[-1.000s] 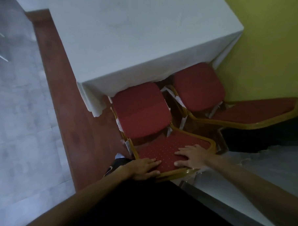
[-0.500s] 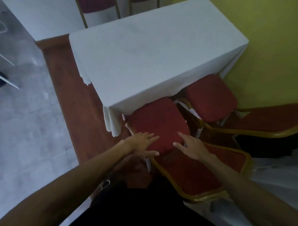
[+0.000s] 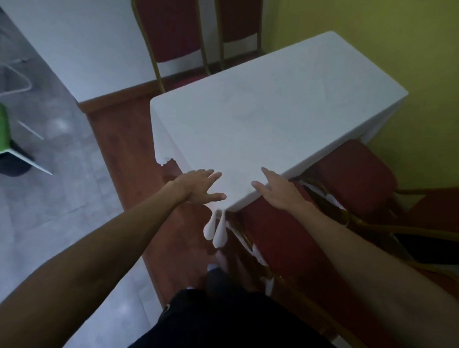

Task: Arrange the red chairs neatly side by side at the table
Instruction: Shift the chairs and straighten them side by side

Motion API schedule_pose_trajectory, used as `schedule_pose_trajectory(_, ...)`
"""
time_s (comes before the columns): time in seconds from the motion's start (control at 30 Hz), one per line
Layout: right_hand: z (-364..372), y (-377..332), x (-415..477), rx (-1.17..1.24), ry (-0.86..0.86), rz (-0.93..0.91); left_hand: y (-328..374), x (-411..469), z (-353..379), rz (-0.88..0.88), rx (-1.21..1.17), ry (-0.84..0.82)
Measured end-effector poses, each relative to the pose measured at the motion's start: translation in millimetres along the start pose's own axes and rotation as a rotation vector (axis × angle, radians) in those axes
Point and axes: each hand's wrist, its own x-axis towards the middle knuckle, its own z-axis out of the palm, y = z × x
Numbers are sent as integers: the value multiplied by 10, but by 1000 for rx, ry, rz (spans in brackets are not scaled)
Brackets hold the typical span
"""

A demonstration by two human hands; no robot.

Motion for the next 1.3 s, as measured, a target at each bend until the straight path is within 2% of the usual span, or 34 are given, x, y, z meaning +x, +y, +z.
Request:
schedule_pose_trajectory(0.23, -194, -644, 1152, -57, -35, 23, -946, 467, -601, -14, 119, 14)
schedule_pose_trajectory(0.4, -280, -946, 1833, -107, -132, 7, -1565, 727, -894, -52, 140, 23)
schedule_pose_trajectory(0.63, -468, -1439, 2886, -144, -144, 37, -2582, 1175, -1323, -90, 63, 48)
schedule_pose_trajectory(0.83, -460, -2074, 3977, -93, -82, 90, -3795, 1683, -1810, -53, 98, 75)
schedule_pose_trajectory(0.97, -500, -2653, 4624, -35, -47, 154, -4614, 1860, -2242, -37, 133, 34)
schedule_pose_trajectory(1.13, -766, -3350, 5438, 57, 88, 234, -5565, 2174, -2904, -18, 157, 41)
schedule_pose_trajectory(1.3, -1080, -3602, 6179, 79, 178, 276, -6253, 2715, -3427, 35, 182, 52)
